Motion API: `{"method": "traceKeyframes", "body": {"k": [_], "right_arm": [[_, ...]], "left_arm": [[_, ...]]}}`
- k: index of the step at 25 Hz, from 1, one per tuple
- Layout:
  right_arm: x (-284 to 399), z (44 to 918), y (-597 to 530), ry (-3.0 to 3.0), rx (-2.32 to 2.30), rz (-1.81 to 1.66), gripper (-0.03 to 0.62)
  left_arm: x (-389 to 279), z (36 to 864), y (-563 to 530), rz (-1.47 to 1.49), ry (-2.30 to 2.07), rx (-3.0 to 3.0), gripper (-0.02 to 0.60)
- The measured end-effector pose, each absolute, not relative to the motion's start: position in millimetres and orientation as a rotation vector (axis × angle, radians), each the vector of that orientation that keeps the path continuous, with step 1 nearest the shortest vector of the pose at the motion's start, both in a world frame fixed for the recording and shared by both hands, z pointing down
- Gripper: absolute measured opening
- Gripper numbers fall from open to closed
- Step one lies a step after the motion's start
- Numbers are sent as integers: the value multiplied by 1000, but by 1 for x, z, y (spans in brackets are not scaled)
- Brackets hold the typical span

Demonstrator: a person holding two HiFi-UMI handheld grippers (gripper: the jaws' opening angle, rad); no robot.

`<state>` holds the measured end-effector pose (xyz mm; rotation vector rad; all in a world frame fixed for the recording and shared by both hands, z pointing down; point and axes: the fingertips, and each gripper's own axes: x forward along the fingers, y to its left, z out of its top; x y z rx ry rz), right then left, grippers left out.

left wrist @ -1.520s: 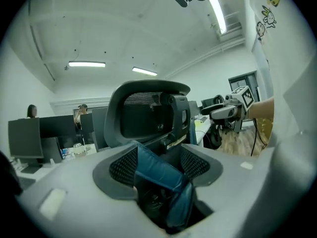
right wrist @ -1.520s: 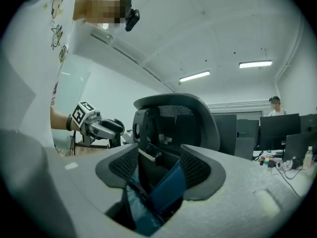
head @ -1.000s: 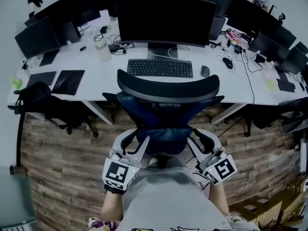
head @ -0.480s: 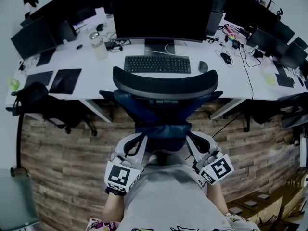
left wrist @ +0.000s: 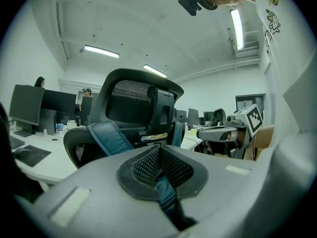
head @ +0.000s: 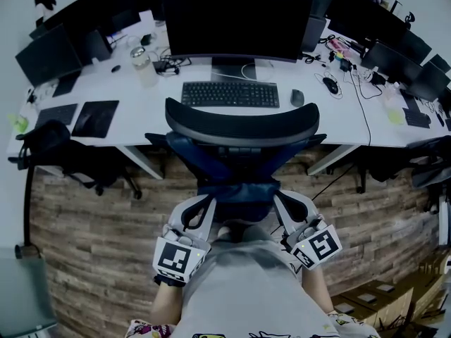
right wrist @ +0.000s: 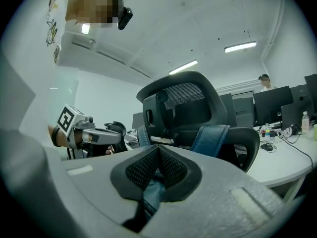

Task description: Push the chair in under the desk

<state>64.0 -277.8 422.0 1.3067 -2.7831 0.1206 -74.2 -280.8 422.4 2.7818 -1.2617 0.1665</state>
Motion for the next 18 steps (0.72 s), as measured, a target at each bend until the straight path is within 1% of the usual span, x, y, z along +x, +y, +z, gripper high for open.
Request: {"method": "traceKeyframes", "body": {"k": [18], "right_arm": [[60,422,-288,-2769,1297,134,0]], "left_arm": [[-81,432,-293,267,-1273,2757,11]]}}
